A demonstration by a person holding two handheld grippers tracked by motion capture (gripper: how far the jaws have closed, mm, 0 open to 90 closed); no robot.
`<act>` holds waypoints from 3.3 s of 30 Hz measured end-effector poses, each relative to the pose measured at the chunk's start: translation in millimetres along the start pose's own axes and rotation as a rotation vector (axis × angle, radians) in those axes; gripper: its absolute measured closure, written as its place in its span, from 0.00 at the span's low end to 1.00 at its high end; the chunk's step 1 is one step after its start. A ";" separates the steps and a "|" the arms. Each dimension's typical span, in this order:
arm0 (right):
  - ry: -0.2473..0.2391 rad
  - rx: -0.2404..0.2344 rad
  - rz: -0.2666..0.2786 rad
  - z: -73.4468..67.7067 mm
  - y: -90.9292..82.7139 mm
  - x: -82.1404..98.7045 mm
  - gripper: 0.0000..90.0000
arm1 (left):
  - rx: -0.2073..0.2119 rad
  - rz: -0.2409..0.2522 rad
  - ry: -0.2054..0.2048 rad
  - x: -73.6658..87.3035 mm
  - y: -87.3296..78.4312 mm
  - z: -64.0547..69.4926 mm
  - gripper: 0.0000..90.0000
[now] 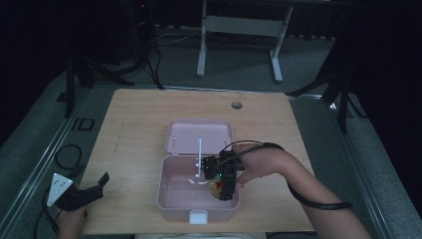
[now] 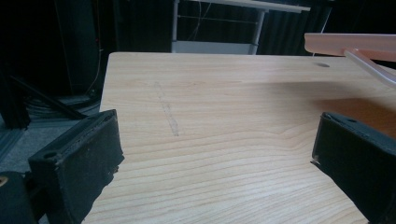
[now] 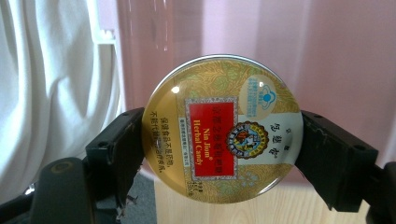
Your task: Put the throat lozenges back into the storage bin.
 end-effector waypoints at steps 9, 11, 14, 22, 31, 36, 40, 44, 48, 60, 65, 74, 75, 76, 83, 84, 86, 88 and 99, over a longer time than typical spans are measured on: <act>-0.020 -0.020 -0.037 8.5 41.3 -3.4 0.22 | 0.003 0.000 0.003 0.0 0.0 0.4 0.02; -0.013 -0.023 -0.046 12.2 50.1 -1.8 0.22 | 0.003 -0.001 0.003 0.1 0.1 0.4 0.02; -0.009 -0.024 -0.057 15.7 57.8 0.2 0.22 | 0.003 0.000 0.002 0.1 0.0 0.4 0.02; -0.036 -0.011 -0.089 18.3 76.1 -1.3 0.22 | 0.004 -0.001 0.005 0.1 0.2 0.6 0.02; -0.032 -0.049 -0.139 19.7 97.5 -2.0 0.22 | 0.002 0.001 0.009 0.0 0.2 0.8 0.02; -0.033 -0.070 -0.161 19.7 107.3 -2.3 0.22 | 0.001 -0.001 0.010 0.1 0.2 0.8 0.02; -0.029 -0.075 -0.171 20.9 111.1 -1.1 0.22 | 0.001 0.000 0.010 0.0 0.2 0.8 0.02; -0.004 -0.077 -0.162 23.1 110.2 -1.2 0.22 | 0.003 -0.004 0.011 0.3 0.3 1.0 0.02; 0.017 -0.090 -0.184 23.7 111.6 1.6 0.22 | 0.004 -0.005 0.009 0.3 0.3 0.8 0.02; 0.032 -0.066 -0.088 25.5 84.6 -2.6 0.20 | 0.001 -0.004 0.010 0.2 0.3 0.6 0.02; 0.015 -0.044 -0.007 22.2 58.5 -2.3 0.21 | -0.001 -0.006 0.010 0.3 0.4 0.6 0.02; 0.026 0.018 0.186 21.4 0.3 10.8 0.15 | -0.001 -0.004 0.008 0.2 0.5 0.6 0.02; 0.034 0.020 0.203 20.7 -5.9 14.8 0.15 | 0.000 -0.004 0.008 0.2 0.5 0.6 0.02; 0.033 0.021 0.224 20.7 -11.3 18.4 0.15 | 0.001 -0.005 0.008 0.2 0.5 0.6 0.02; 0.094 0.096 0.298 28.2 -29.1 54.2 0.15 | 0.000 -0.007 0.010 0.3 0.6 0.8 0.02; 0.100 0.103 0.305 30.0 -27.9 59.3 0.15 | 0.001 -0.007 0.010 0.3 0.6 0.8 0.02; 0.107 0.104 0.309 31.7 -25.5 64.4 0.15 | 0.001 -0.007 0.010 0.3 0.6 0.8 0.02; 0.141 0.099 0.306 35.7 -11.4 81.9 0.15 | -0.001 -0.007 0.009 0.4 0.7 0.6 0.02; 0.253 0.160 0.430 60.7 43.0 116.1 0.14 | -0.001 -0.007 0.010 0.4 0.6 0.8 0.02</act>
Point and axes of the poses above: each handheld gripper's, and its own axes: y roughly forward along the jaws, x roughly out of its underside, z roughly to its right, the point moved 8 cm from there along y, roughly forward along the jaws, and after that the axes turned 1 degree about z, right-handed, at the moved point
